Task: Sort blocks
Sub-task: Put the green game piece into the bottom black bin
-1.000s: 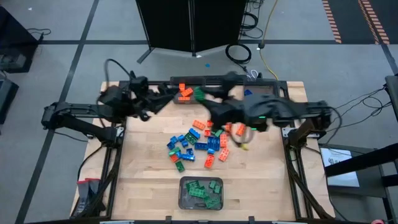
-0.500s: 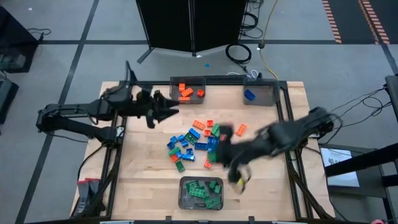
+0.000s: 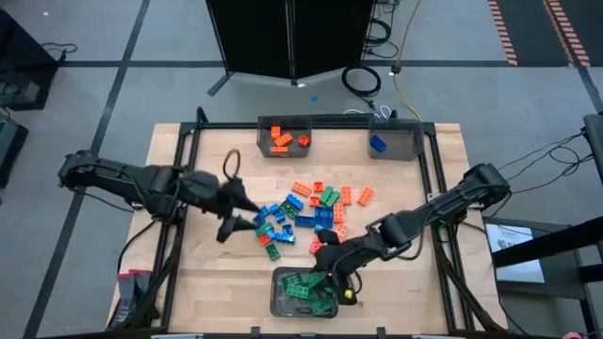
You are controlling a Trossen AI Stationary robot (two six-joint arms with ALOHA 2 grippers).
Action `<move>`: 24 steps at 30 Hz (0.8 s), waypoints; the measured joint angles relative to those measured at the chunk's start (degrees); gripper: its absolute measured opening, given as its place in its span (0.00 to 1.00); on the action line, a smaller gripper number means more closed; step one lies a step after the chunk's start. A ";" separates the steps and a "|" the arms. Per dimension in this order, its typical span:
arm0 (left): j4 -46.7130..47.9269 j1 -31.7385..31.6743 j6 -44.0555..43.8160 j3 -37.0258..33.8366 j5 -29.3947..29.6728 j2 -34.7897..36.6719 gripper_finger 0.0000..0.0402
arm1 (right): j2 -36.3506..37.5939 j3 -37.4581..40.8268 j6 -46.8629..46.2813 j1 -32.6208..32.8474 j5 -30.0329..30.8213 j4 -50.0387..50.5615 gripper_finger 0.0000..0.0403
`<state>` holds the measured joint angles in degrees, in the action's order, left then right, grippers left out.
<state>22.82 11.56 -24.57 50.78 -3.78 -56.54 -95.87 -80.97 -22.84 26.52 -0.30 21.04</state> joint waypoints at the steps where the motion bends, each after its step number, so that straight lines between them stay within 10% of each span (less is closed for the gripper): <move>1: -0.10 1.17 -0.08 -0.79 0.94 -0.22 0.62 | -0.13 1.62 -1.31 -0.01 0.01 -0.24 0.30; 13: -5.05 11.30 -0.35 -8.94 9.43 -8.62 0.62 | -3.51 6.30 -5.25 -0.16 0.31 -6.41 0.31; 24: -10.67 14.88 15.69 -9.22 13.93 -19.95 0.62 | -7.22 6.30 -4.07 -0.43 0.12 -5.68 0.72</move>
<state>12.14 26.44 -8.89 41.56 10.15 -76.50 -103.09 -74.67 -26.92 26.09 -0.19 15.35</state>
